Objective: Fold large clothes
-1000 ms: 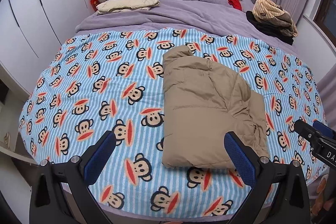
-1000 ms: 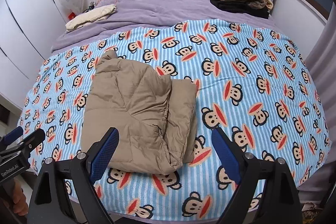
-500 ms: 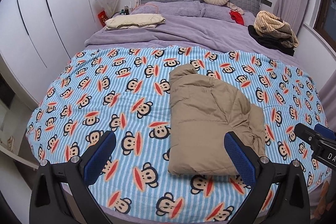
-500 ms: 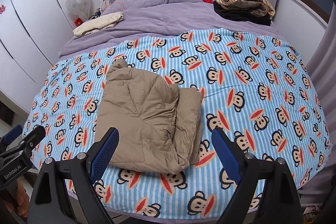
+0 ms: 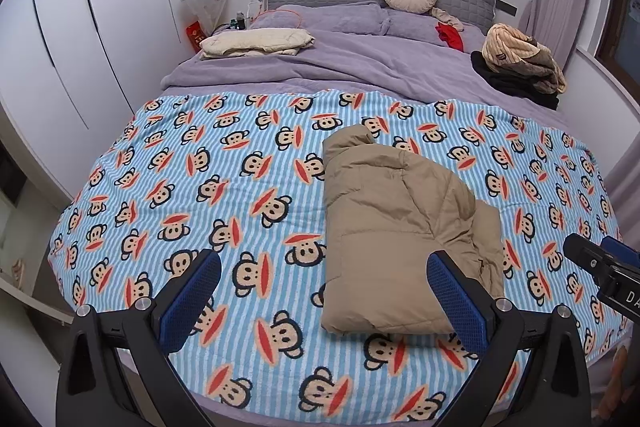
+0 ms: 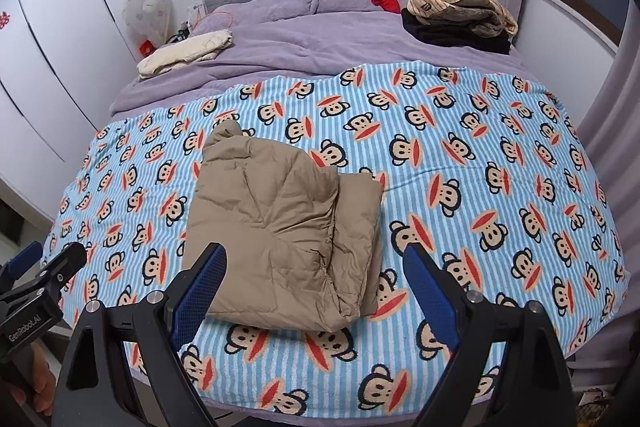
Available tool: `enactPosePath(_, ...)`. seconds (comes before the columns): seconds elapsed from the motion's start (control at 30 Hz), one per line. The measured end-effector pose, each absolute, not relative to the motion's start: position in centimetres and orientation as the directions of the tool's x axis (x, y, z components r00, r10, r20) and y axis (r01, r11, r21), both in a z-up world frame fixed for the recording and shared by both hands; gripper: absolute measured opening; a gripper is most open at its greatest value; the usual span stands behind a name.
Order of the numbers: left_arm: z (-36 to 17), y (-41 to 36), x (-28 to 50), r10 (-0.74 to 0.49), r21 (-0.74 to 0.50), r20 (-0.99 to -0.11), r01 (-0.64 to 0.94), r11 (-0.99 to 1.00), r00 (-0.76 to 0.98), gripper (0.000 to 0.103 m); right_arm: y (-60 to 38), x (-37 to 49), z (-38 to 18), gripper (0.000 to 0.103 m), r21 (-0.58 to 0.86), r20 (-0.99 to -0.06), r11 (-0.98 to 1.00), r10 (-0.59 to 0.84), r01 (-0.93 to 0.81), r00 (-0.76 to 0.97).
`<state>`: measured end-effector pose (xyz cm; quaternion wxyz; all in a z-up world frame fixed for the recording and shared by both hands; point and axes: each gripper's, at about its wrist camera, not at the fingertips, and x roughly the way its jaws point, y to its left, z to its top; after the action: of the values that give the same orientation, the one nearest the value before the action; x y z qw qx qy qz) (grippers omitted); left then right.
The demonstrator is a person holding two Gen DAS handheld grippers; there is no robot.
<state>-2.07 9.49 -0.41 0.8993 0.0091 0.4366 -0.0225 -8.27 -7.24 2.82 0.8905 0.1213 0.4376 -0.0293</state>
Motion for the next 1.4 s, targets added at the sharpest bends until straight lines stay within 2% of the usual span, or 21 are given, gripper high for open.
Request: enactPosePath(1.4,-0.74,9.8,-2.0,-0.023,-0.001,-0.789,0.037,0.999,0.614,0.103,-7.14,-8.42,2.94,0.092,0.191,-0.787,0.968,0.051,0.165,0.615)
